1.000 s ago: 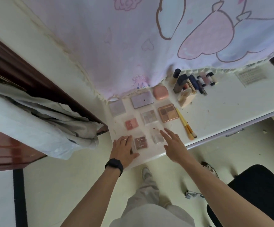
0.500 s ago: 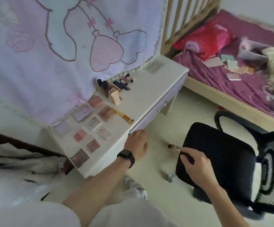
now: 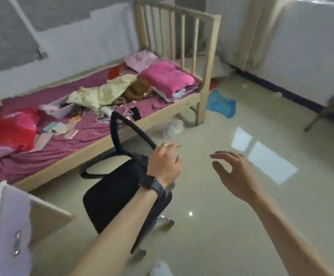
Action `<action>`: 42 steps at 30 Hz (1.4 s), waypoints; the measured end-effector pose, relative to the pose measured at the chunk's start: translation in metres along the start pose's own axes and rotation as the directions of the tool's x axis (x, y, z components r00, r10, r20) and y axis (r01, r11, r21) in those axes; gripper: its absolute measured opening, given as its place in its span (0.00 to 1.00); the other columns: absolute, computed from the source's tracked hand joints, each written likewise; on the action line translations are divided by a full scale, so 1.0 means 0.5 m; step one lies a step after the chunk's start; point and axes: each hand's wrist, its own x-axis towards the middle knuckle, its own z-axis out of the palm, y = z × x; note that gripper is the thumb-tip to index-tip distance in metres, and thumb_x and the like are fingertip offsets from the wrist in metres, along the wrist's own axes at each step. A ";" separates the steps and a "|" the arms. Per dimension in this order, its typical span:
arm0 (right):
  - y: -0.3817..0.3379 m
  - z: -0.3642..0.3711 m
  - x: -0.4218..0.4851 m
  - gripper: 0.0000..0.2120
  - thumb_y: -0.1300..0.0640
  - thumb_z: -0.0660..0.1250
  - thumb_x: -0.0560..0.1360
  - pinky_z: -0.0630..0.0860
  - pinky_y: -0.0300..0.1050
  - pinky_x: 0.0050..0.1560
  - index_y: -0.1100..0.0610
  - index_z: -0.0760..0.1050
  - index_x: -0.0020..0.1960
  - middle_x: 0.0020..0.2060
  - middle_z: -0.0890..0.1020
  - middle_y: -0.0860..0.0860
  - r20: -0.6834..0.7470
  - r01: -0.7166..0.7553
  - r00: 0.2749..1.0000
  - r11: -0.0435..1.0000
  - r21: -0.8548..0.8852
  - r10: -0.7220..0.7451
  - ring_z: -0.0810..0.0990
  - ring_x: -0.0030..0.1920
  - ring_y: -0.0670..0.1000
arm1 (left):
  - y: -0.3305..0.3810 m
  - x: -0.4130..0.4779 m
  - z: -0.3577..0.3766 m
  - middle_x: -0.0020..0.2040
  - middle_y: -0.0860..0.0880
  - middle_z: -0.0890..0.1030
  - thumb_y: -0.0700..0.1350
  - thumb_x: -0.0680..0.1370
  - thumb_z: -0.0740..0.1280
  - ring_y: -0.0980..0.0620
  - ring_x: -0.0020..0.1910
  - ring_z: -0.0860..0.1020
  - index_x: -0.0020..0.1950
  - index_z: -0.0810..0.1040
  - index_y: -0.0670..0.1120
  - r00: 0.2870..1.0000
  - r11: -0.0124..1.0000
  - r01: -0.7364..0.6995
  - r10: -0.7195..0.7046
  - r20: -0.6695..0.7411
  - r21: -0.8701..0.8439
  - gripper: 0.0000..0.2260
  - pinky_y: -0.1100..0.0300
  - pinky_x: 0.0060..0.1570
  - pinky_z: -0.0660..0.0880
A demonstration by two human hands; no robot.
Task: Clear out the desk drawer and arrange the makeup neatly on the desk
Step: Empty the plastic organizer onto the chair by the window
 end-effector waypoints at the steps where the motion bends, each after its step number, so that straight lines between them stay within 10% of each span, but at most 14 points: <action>1: 0.032 -0.047 0.010 0.10 0.55 0.71 0.78 0.69 0.43 0.60 0.46 0.84 0.57 0.59 0.83 0.44 -0.064 -0.040 0.997 0.999 -0.021 0.038 0.77 0.61 0.52 | 0.053 0.048 0.017 0.64 0.46 0.78 0.46 0.79 0.65 0.45 0.63 0.75 0.68 0.76 0.48 0.998 0.998 -0.064 0.064 0.023 -0.001 0.17 0.51 0.63 0.71; 15: 0.425 -0.534 0.315 0.12 0.53 0.69 0.78 0.63 0.35 0.61 0.46 0.81 0.61 0.58 0.81 0.40 -0.478 -0.354 0.838 0.929 -0.109 0.263 0.72 0.64 0.46 | 0.647 0.652 0.287 0.64 0.50 0.77 0.49 0.79 0.66 0.47 0.65 0.73 0.70 0.75 0.52 0.846 0.851 -0.502 0.520 0.115 -0.156 0.18 0.51 0.64 0.70; 32: 0.870 -0.980 0.624 0.15 0.51 0.69 0.79 0.59 0.30 0.62 0.46 0.79 0.65 0.61 0.81 0.43 -0.621 -0.583 0.662 0.809 -0.073 0.420 0.71 0.67 0.45 | 1.253 1.188 0.590 0.65 0.54 0.78 0.48 0.79 0.66 0.51 0.65 0.73 0.68 0.77 0.56 0.641 0.656 -0.699 0.752 0.157 -0.285 0.17 0.54 0.62 0.72; 42: 1.248 -1.219 0.786 0.16 0.50 0.68 0.79 0.63 0.35 0.64 0.42 0.77 0.66 0.57 0.76 0.33 -0.584 -0.622 0.615 0.781 0.055 0.530 0.70 0.65 0.38 | 1.555 1.446 0.880 0.64 0.58 0.77 0.51 0.79 0.66 0.55 0.65 0.73 0.66 0.77 0.58 0.670 0.712 -0.607 0.697 0.256 -0.353 0.15 0.57 0.60 0.73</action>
